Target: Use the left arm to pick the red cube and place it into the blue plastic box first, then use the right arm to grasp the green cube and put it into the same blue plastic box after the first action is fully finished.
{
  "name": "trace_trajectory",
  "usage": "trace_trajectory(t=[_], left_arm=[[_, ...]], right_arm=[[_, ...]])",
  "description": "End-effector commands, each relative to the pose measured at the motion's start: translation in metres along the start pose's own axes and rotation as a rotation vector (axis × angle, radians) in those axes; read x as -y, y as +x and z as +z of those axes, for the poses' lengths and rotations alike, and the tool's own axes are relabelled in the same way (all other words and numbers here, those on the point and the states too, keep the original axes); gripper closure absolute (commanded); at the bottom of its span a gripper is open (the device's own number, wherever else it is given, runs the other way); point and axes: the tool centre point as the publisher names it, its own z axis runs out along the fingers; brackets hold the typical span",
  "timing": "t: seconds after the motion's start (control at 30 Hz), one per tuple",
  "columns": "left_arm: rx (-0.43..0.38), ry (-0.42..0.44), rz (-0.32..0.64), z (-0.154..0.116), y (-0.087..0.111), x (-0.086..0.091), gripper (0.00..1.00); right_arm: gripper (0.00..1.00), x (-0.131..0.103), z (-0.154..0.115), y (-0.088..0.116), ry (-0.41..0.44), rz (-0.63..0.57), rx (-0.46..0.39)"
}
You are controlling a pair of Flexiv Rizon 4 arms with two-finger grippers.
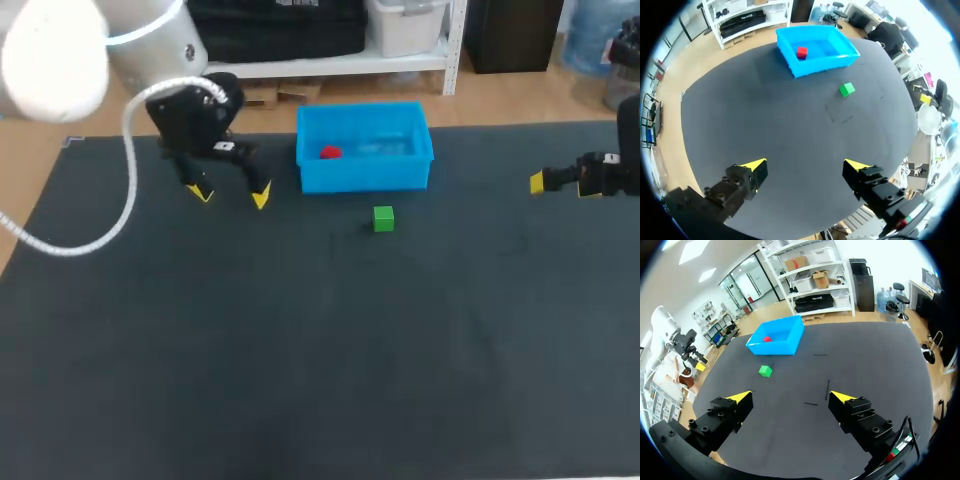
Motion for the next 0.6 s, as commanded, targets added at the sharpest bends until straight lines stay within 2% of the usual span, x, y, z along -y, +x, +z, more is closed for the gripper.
trace_trajectory(t=[0.03, 0.33, 0.57, 0.6], left_arm=[[0.403, 0.014, 0.002, 0.000, 0.008, -0.002, 0.00], [0.363, 0.032, 0.001, 0.003, 0.002, -0.005, 0.00], [0.363, 0.032, 0.001, 0.003, 0.002, -0.005, 0.00], [0.363, 0.032, 0.001, 0.003, 0.002, -0.005, 0.00]], right_arm=[[0.00, 0.001, 0.000, 0.000, -0.001, -0.001, -0.001], [0.00, -0.004, 0.000, -0.004, 0.001, -0.011, -0.009], [0.00, -0.016, 0.006, -0.021, 0.112, -0.030, -0.050], [0.00, -0.018, 0.008, -0.023, 0.147, -0.039, -0.073]])
